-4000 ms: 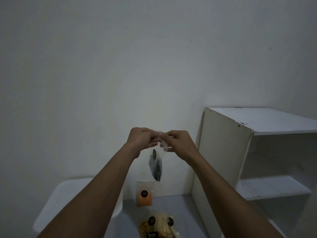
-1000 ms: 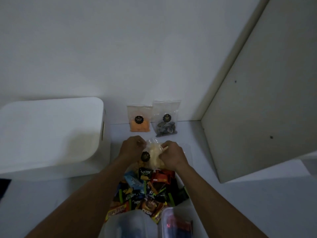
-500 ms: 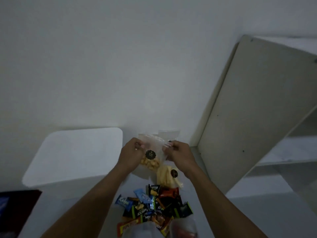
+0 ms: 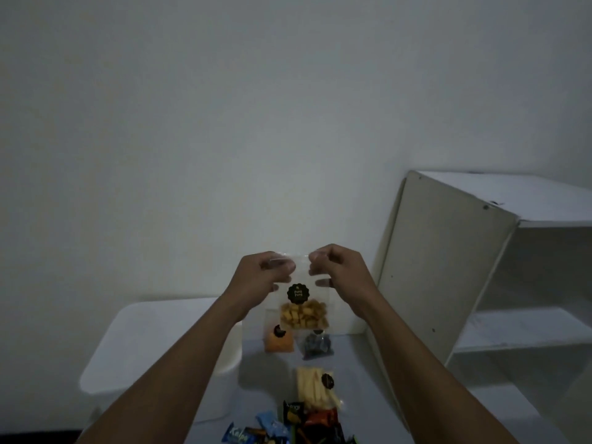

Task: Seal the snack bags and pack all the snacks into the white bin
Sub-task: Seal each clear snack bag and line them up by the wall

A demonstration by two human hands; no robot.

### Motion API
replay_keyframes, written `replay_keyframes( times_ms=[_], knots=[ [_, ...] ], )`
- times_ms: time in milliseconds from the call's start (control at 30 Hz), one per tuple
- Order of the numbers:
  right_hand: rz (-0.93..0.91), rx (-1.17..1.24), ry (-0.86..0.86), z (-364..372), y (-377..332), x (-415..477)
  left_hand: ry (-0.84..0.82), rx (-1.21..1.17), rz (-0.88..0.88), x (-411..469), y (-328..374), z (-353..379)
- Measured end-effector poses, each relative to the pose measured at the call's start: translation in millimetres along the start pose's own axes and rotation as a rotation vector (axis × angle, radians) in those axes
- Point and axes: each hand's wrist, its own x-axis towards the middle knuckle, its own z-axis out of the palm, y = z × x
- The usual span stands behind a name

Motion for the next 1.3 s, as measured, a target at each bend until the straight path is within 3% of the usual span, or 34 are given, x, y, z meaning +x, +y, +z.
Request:
replay_keyframes(
  times_ms=[467,700,1300],
  knots=[
    [-0.104,-0.082,-0.047,0,-38,-6,0.022,0.013,0.121,-6,42,0],
    [-0.115,-0.061,0.010,-4,-44,-8,0.043,-0.172,0.131,-13,47,-1],
    [-0.141,-0.140,-0.033,-5,-59,-11,-0.042,-0.059,0.160,-12,56,4]
  ],
)
